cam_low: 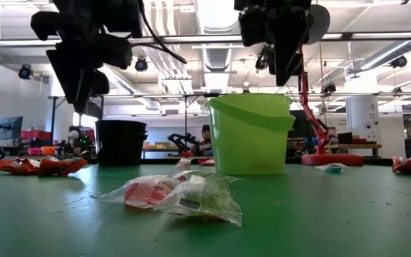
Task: Sort candy
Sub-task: Put the orange chocolate into the black bucket
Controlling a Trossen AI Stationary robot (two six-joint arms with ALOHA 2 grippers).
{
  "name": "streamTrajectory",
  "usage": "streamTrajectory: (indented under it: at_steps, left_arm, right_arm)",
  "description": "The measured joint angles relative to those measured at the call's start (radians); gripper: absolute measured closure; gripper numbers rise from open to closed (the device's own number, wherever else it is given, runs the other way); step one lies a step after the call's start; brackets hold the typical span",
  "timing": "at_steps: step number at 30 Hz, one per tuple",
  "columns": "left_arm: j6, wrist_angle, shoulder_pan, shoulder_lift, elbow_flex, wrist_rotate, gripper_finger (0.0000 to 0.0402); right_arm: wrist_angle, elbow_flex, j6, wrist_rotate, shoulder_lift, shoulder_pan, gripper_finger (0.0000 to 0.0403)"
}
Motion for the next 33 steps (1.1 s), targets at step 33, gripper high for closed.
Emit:
streamTrajectory:
  at_steps: [33]
  left_arm:
    - [-0.130,0.365,-0.029,0.055,-0.314,-0.026,0.0263]
  right_arm:
    - [0.010,0.000,0.157,0.000,-0.121,0.002,0.0257]
